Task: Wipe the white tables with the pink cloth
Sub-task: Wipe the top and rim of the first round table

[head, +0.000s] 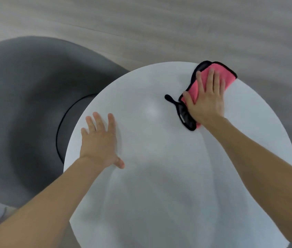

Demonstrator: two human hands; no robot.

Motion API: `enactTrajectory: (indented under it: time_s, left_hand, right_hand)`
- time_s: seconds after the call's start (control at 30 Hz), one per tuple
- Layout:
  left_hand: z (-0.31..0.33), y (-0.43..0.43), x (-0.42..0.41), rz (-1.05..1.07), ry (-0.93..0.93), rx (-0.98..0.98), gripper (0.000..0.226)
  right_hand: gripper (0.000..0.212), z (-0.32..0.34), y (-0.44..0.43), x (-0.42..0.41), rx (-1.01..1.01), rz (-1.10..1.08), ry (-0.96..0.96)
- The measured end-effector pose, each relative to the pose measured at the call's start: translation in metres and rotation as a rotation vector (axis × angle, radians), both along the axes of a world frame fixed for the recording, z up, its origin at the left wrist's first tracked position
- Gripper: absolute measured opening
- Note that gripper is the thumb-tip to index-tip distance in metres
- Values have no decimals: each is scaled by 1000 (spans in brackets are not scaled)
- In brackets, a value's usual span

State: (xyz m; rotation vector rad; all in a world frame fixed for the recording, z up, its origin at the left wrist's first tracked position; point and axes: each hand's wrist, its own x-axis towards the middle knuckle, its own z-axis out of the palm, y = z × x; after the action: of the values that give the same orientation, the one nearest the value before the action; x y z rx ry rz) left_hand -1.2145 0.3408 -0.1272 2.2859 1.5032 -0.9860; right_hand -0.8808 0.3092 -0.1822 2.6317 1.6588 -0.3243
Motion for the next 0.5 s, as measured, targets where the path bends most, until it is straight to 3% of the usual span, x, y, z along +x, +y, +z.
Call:
enactTrajectory:
  time_s: [0.07, 0.17, 0.23, 0.37, 0.5]
  left_hand:
    - [2, -1, 1, 8, 13, -13, 183]
    - [3, -1, 2, 22, 13, -36, 184]
    - [1, -2, 1, 23, 16, -15, 185]
    - [0, -2, 2, 12, 18, -2, 185]
    - [-2, 0, 3, 20, 39, -3, 186]
  right_hand:
    - [87, -10, 41, -56, 59, 115, 20]
    - [79, -16, 98, -149, 141, 458, 14]
    - [74, -13, 111, -171, 123, 546, 15]
    - [67, -20, 68, -98, 201, 451, 18]
    - [82, 0, -26, 1, 42, 306, -37]
